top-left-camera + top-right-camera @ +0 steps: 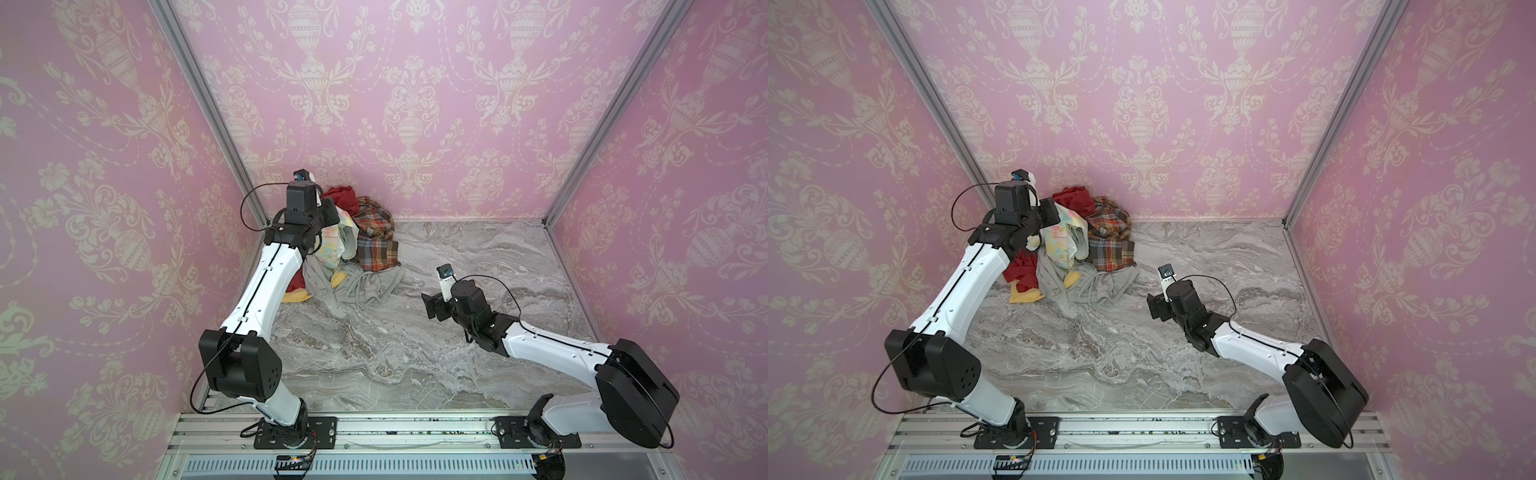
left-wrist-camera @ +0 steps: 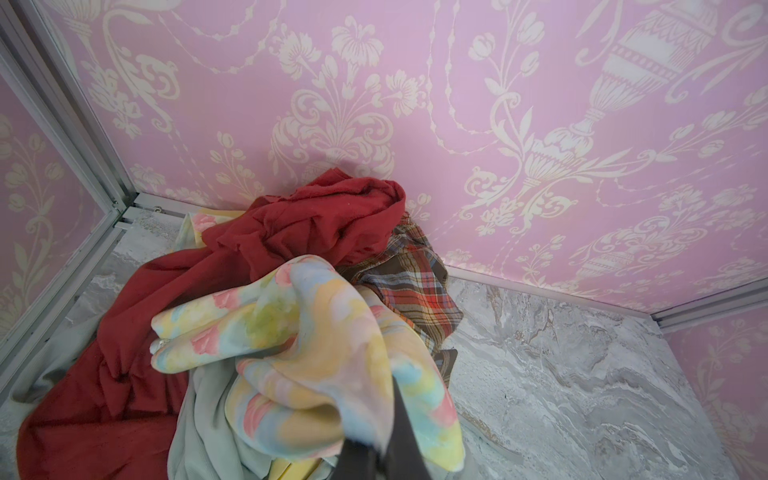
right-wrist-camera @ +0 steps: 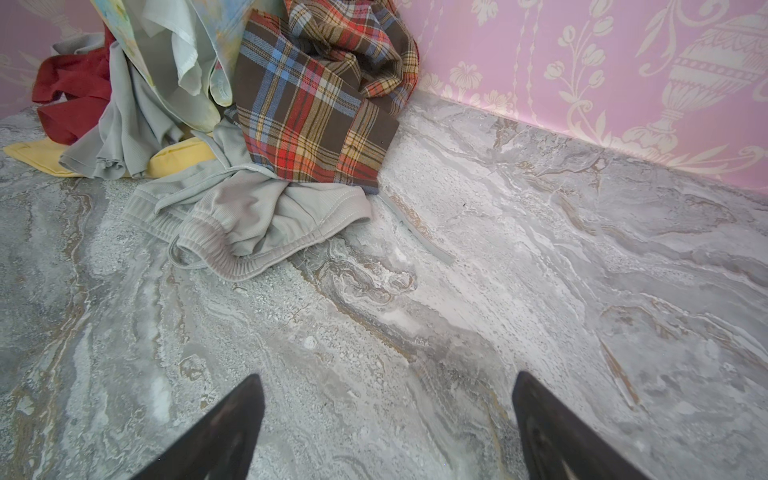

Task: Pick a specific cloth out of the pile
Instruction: 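Grasp the pastel floral cloth with the left gripper and lift it up, then reach the right gripper to the lifted floral cloth and grasp it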

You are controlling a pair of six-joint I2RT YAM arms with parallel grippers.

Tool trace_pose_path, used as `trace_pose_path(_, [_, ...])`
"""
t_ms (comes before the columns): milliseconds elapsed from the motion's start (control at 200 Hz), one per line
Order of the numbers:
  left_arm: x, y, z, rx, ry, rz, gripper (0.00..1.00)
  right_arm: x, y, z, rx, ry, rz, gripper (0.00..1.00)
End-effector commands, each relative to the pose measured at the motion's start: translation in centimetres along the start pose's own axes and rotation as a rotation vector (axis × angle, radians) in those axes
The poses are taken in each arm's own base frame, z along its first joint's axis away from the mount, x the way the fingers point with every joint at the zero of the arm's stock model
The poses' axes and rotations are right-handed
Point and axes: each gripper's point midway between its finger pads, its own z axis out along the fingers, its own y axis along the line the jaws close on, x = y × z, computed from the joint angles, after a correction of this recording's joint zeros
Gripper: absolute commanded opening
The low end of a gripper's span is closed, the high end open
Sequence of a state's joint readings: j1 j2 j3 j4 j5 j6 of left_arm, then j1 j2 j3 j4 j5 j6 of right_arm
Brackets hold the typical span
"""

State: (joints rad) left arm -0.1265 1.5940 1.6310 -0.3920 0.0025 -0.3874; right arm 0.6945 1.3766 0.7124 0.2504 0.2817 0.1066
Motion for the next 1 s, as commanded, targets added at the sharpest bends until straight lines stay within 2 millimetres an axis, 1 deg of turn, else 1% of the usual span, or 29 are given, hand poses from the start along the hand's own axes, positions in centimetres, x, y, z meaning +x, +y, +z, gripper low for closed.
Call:
trace_pose_path(0, [-4.4, -2.6, -4.1, 0.091, -0.112, -0.009, 0.0, -1.9, 0.4, -0.6, -0.013, -0.047, 0.03, 0.94])
trace_pose_path(105, [-5.3, -3.4, -5.2, 0.111, -0.133, 0.001, 0.0, -2.5, 0.8, -0.7, -0.029, -0.062, 0.028, 0.94])
trace_pose_path(270, [-6.7, -4.8, -6.9, 0.152, -0.164, 0.013, 0.0, -4.0, 1.4, -1.1, -0.05, -0.1, 0.015, 0.94])
trace_pose_path(340, [-7.1, -5.5, -7.7, 0.169, -0.176, 0.025, 0.0, -4.8, 1.6, -1.3, -0.061, -0.123, 0.013, 0.95])
trace_pose_path(445, [-7.4, -6.3, -8.6, 0.192, -0.185, 0.032, 0.0, -6.6, 2.4, -1.9, -0.107, -0.18, 0.008, 0.96])
trace_pose_path(530, [-7.2, -6.9, -9.2, 0.211, -0.186, 0.037, 0.0, -8.2, 3.6, -2.2, -0.171, -0.236, 0.002, 0.97])
trace_pose_path(680, [-5.9, -7.7, -9.7, 0.23, -0.168, 0.049, 0.0, -11.0, 7.1, -2.4, -0.335, -0.356, -0.02, 1.0])
trace_pose_path(781, [-4.7, -7.8, -9.9, 0.238, -0.149, 0.05, 0.0, -12.6, 9.7, -1.9, -0.433, -0.431, -0.038, 1.0])
trace_pose_path(846, [-4.1, -8.0, -10.2, 0.244, -0.141, 0.052, 0.0, -13.3, 11.0, -0.8, -0.464, -0.468, -0.046, 1.0])
trace_pose_path(996, [-3.5, -8.2, -11.1, 0.257, -0.136, 0.049, 0.0, -15.1, 12.4, 2.4, -0.458, -0.551, -0.055, 1.0])
